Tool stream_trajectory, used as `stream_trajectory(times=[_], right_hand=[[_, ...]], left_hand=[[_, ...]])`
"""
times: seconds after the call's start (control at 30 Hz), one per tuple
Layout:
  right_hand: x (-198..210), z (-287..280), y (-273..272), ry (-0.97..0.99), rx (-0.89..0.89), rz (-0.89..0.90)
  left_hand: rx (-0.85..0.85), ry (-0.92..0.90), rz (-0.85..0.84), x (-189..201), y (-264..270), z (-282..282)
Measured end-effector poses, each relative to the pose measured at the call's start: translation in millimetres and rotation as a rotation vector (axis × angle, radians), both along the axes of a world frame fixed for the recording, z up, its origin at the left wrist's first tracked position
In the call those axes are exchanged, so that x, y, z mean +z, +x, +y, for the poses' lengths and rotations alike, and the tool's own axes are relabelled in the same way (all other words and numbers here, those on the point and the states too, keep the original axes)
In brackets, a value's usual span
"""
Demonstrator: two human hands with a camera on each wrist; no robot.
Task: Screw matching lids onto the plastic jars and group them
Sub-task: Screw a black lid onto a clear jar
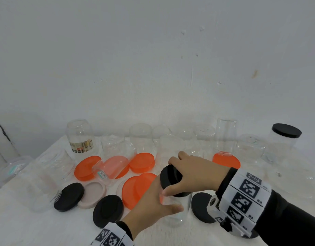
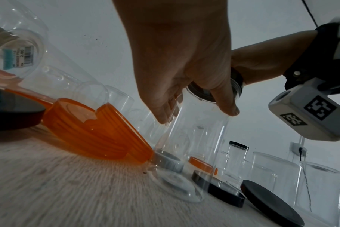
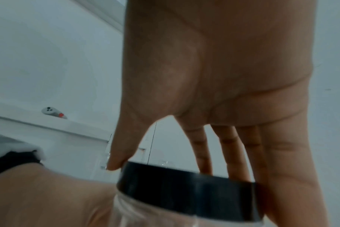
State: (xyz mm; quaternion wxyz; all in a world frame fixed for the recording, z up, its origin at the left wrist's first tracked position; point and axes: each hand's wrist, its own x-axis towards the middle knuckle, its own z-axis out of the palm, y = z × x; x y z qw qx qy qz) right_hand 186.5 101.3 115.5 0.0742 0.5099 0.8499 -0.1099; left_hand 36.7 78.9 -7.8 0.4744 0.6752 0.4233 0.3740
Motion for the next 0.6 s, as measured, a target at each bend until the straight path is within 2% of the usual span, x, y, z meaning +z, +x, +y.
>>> stream_trajectory(times=[0.17, 0.47, 0.6], right_hand=[[4.8, 1.6, 5.4, -0.124, 0.102, 0.069], [-11.9, -5.5, 5.2, 0.087, 0.027, 0.11], [-10.0, -0.4, 12.2, -0.061, 0.085, 0.187]], left_hand=[[0.027, -0.007, -0.003, -2.0, -0.9, -0.5], [0.01, 0.018, 0.029, -0.8, 1.2, -0.6], [0.019, 0.005, 0.019, -1.3, -0.4, -0.2]])
